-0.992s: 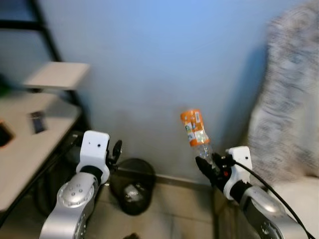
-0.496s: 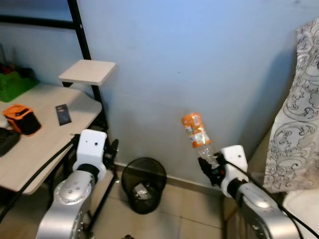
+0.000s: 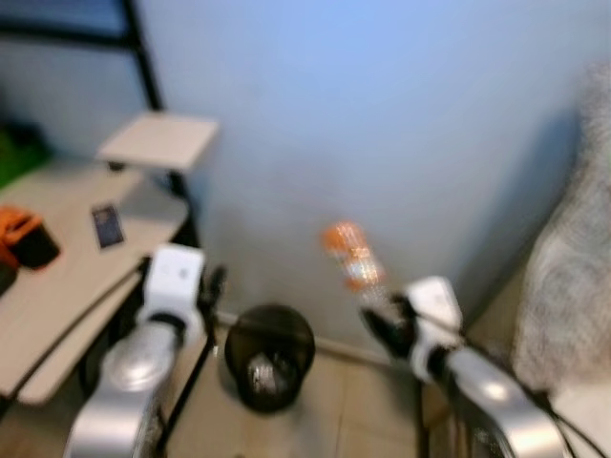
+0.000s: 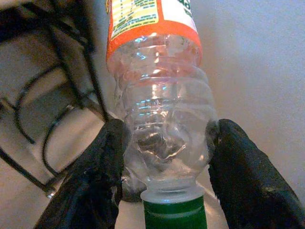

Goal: Clean up the room

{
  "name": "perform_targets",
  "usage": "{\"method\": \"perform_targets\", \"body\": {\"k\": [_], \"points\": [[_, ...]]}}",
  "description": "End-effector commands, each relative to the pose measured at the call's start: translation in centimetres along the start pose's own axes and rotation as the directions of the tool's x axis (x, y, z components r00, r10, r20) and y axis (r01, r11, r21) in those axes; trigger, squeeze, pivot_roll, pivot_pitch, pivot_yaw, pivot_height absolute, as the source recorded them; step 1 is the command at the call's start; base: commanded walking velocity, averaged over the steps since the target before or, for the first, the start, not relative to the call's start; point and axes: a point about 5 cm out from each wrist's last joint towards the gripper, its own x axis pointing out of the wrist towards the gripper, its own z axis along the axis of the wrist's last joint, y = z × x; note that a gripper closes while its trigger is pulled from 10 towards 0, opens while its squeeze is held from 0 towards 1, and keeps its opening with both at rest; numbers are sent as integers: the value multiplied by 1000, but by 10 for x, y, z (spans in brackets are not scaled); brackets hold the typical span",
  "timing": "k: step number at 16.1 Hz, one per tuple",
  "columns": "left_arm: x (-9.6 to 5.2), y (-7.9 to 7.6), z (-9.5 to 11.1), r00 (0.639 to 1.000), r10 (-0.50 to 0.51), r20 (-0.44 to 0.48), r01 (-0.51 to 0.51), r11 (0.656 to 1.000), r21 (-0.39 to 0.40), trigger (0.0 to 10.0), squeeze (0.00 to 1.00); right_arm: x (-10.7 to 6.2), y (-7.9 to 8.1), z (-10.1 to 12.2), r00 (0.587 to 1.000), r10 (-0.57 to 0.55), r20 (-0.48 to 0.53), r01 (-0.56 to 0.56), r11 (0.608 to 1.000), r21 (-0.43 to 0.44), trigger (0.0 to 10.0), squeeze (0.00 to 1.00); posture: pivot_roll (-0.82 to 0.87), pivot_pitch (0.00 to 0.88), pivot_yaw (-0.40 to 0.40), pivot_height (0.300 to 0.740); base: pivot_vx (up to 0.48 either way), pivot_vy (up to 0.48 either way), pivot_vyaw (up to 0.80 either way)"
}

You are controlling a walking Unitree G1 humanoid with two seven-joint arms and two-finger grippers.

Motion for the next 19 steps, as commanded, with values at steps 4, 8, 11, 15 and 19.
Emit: {"method": "perform_targets", "body": {"k": [4,8,11,15,19], "points": [[0,-8,6,999,-38,31,37,999,10,10000,0,-5,-9,-4,1000,3,-21,-3,1000,-28,10000,0,-95,0,-6,740,338,0,0],[0,-10,6,998,-51,30,51,998,22,10000,0,-3,-14,-7,999,8,-47,-10,999,-50,10000,0,-82,0,-22,740,337,0,0],[-2,-11,5,998,-65,25,64,997,36,10000,0,0,-17,-13,995,13,-98,-19,998,-62,10000,0,-74,0,-30,740,324,0,0],[-3,-26,-2,952,-303,-42,306,947,101,10000,0,23,-16,-45,926,85,-368,-147,978,-145,10000,0,-58,0,-45,740,0,0,0],[-6,-28,-10,839,-516,-170,540,827,155,10000,0,44,-16,-66,858,97,-505,-222,956,-193,10000,0,-55,0,-46,740,0,0,0]]}}
